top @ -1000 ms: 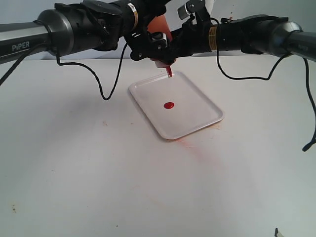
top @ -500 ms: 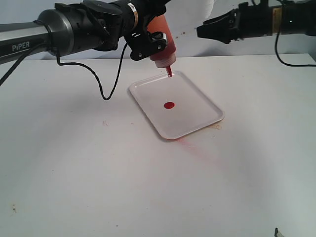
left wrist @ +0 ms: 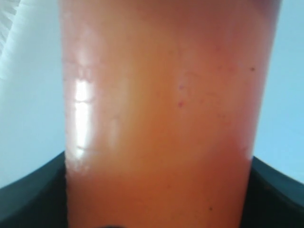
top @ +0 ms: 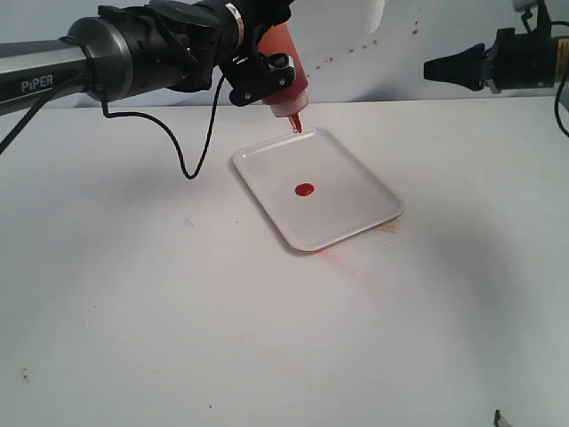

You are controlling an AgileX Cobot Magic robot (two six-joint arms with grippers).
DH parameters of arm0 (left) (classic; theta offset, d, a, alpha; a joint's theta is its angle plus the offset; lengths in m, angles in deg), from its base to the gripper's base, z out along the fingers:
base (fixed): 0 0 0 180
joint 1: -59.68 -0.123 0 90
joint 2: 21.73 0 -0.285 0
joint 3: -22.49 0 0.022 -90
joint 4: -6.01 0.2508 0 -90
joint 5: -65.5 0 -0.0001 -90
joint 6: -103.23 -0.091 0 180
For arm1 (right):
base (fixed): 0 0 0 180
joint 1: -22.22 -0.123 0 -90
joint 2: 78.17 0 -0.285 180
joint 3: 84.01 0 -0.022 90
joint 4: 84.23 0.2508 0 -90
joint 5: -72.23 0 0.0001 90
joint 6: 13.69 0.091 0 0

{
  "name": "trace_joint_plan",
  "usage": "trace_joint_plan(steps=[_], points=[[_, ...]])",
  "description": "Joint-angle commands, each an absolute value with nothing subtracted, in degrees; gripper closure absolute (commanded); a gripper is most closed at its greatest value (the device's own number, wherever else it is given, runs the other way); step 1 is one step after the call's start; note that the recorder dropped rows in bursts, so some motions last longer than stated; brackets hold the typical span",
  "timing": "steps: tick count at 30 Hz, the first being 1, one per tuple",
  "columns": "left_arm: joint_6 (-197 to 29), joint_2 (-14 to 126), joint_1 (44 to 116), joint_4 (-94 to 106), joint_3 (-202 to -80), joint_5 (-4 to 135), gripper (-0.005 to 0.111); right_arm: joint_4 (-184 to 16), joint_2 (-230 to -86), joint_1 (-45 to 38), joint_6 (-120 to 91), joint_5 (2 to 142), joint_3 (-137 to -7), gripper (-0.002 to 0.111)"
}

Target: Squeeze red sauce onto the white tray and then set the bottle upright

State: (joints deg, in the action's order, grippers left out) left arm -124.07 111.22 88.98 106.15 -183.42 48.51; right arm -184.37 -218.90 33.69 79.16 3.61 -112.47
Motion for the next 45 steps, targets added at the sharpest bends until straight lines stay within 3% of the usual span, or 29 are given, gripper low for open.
trace_joint_plan(steps=[1, 6, 17, 23, 30, 34, 38, 45], points=[[-123.3, 110.6, 89.2, 106.0, -183.9, 47.3, 0.107, -184.2, -217.9, 34.1, 74.4, 8.3, -106.1, 0.108], [-123.3, 111.0, 89.2, 106.0, -183.9, 47.3, 0.107, -184.2, -213.5, 34.4, 67.1, 12.3, -97.2, 0.108], [-122.7, 111.2, 89.2, 106.0, -183.9, 47.1, 0.107, -173.9, -206.2, 42.2, 47.2, 2.3, -78.4, 0.108], [-121.6, 111.2, 89.2, 106.0, -183.9, 47.1, 0.107, -166.5, -204.2, 46.2, 46.2, 2.3, -68.9, 0.108], [-121.0, 111.2, 89.2, 106.0, -183.9, 47.1, 0.107, -157.2, -202.0, 46.2, 16.6, 2.3, -50.7, 0.108], [-117.5, 111.2, 89.2, 106.0, -183.9, 47.1, 0.107, -137.8, -202.0, 46.1, 4.1, 2.3, -40.8, 0.108], [-117.3, 111.2, 89.2, 106.0, -183.9, 46.9, 0.107, -123.8, -202.4, 46.1, 5.7, 2.3, -38.9, 0.108], [-117.1, 111.2, 89.2, 106.0, -183.9, 45.6, 0.107, -119.6, -202.4, 41.6, 4.4, 2.3, -40.3, 0.108]])
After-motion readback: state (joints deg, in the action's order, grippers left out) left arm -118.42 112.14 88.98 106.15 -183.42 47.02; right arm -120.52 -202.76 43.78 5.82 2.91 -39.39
